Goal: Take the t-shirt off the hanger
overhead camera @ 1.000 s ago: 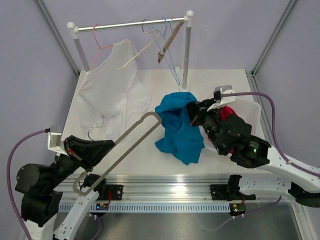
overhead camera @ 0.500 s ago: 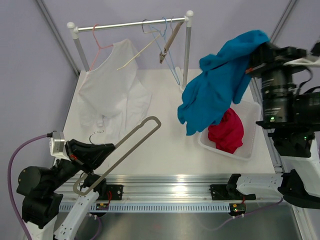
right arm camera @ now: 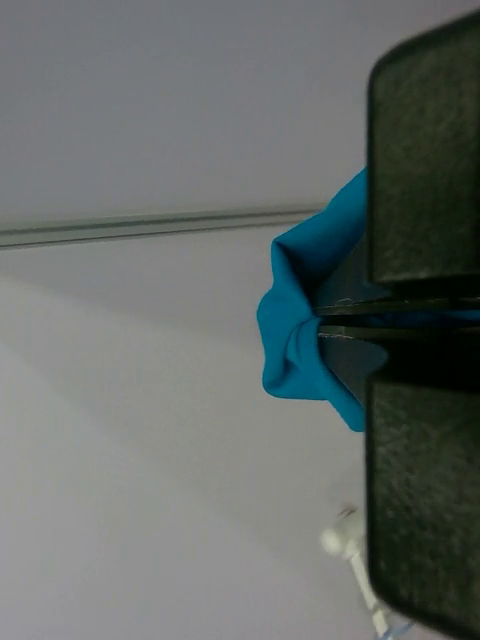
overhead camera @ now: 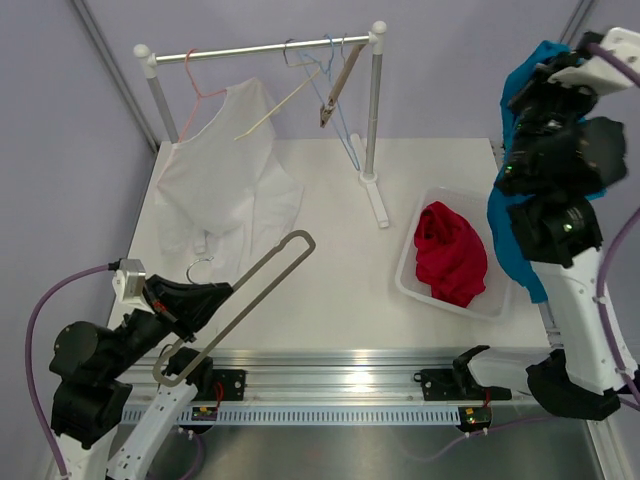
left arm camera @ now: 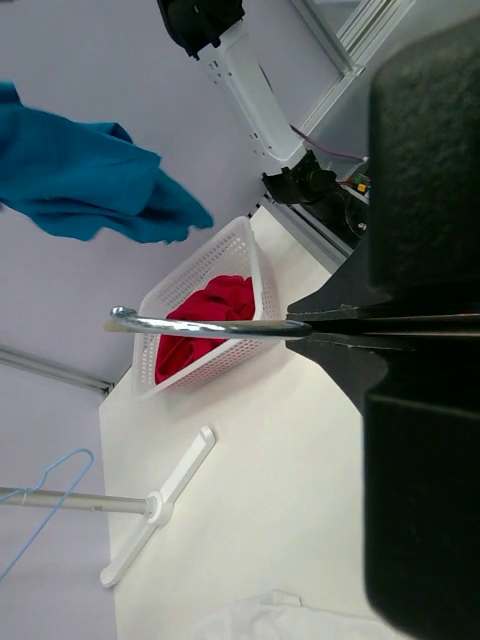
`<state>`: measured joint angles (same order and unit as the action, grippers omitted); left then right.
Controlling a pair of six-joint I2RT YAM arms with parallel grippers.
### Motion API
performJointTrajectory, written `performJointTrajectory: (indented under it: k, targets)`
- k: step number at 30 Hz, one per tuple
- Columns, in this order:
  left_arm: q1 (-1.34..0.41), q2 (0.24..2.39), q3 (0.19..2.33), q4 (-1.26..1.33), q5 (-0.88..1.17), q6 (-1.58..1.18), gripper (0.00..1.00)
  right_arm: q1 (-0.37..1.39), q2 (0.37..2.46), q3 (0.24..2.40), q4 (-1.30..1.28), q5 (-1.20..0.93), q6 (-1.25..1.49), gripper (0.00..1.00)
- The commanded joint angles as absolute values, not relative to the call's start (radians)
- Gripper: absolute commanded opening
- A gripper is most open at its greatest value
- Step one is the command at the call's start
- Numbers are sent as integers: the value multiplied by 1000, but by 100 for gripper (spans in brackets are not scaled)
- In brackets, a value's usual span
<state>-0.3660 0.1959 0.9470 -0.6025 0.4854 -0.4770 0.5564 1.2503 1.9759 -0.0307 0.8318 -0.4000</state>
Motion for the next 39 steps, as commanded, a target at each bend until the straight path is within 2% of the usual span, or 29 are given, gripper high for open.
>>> performJointTrajectory:
  k: [1,4,7,15,23,28,30,33,37,39]
  targets:
    - [-374,190,954,-560,452,-454,0,367,1215,1731,-182,712,-136,0]
    - [-376,193,950,-560,453,-459,0,299,1137,1585,-161,632,24,0]
    - [-376,204,953,-560,456,-460,0,296,1086,1542,-144,652,15,0]
    - [-376,215,948,-558,442,-466,0,296,1028,1773,-181,658,-52,0]
    - [-376,218,956,-560,442,-480,0,296,1250,2099,-314,551,-49,0]
    - [-374,216,948,-560,439,-479,0,298,1336,2186,-342,545,-64,0]
    - [-374,216,946,-558,436,-476,0,298,1319,2151,-333,557,-69,0]
    - [-374,216,946,-560,434,-474,0,296,1250,1929,-234,595,-74,0]
    - [-374,222,948,-560,436,-479,0,293,1106,1529,-118,646,-46,0]
    - [-374,229,951,-558,439,-483,0,279,1072,1436,-86,653,-12,0]
